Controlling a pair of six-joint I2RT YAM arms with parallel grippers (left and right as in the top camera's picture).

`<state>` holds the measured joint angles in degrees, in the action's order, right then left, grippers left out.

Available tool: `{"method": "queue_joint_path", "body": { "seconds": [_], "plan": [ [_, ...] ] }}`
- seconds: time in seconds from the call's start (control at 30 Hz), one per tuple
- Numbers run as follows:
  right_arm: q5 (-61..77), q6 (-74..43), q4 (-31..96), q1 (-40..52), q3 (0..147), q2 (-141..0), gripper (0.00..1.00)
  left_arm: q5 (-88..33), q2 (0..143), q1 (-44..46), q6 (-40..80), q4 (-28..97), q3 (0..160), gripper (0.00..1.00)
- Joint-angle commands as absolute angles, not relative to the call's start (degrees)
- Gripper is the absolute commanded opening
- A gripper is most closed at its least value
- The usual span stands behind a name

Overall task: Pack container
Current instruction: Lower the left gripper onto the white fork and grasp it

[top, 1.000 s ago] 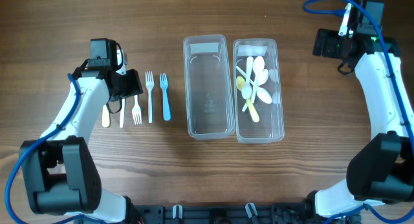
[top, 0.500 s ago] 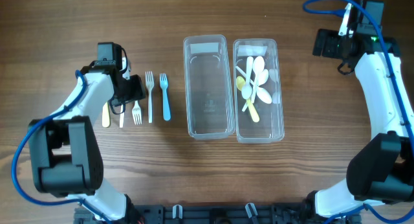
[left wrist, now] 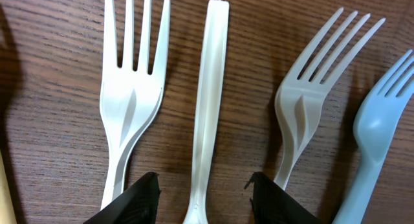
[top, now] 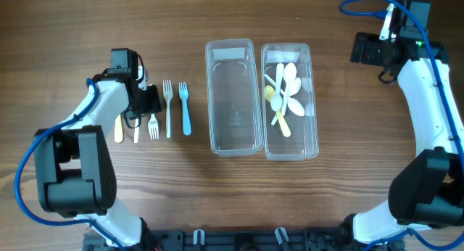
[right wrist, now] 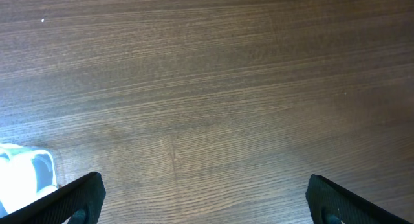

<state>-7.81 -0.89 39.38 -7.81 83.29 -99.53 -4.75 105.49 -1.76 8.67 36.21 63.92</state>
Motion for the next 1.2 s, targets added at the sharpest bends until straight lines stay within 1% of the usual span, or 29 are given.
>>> {"method": "queue_joint_path", "body": {
  "seconds": [0.0,0.13,0.33,0.4,0.47,0.5,0.53,0.6,0.73,0.93,1.07,1.17],
  "plan": [
    [-8.6,-1.5,39.2,-7.6,84.3,-98.2,1.0,-4.4,106.5,-1.5,7.0,35.4,63.7,0.48],
    [-8.6,-1.5,39.2,-7.6,84.3,-98.2,1.0,-4.0,107.6,-1.5,6.1,35.0,63.7,0.51],
    [-8.6,-1.5,39.2,-7.6,84.3,-98.2,1.0,-4.0,110.2,-1.5,4.9,34.5,63.7,0.5],
    [-8.6,-1.5,39.2,-7.6,84.3,-98.2,1.0,-4.0,110.6,-1.5,4.9,34.5,63.7,0.43],
    [-8.6,-1.5,39.2,-7.6,84.3,-98.2,1.0,-4.0,110.6,-1.5,4.9,34.5,63.7,0.27],
    [-8.6,-1.5,39.2,-7.6,84.3,-98.2,1.0,-4.0,110.6,-1.5,4.9,34.5,63.7,0.22],
    [-8.6,-1.5,39.2,-7.6,84.3,-98.2,1.0,-4.0,110.6,-1.5,4.9,34.5,63.8,0.14],
    [-8.6,-1.5,39.2,-7.6,84.3,-98.2,1.0,-4.0,110.6,-1.5,4.9,34.5,63.8,0.08],
    [-8.6,-1.5,39.2,-7.6,84.3,-98.2,1.0,-4.0,110.6,-1.5,4.9,34.0,63.8,0.04],
    [-8.6,-1.5,39.2,-7.6,84.3,-98.2,1.0,-4.0,109.7,-1.5,4.9,34.1,65.8,0.04],
    [-8.6,-1.5,39.2,-7.6,84.3,-98.2,1.0,-4.0,107.9,-1.5,4.9,34.6,70.4,0.04],
    [-8.6,-1.5,39.2,-7.6,84.3,-98.2,1.0,-4.0,106.5,-1.5,4.9,37.7,75.3,0.04]
  ]
}}
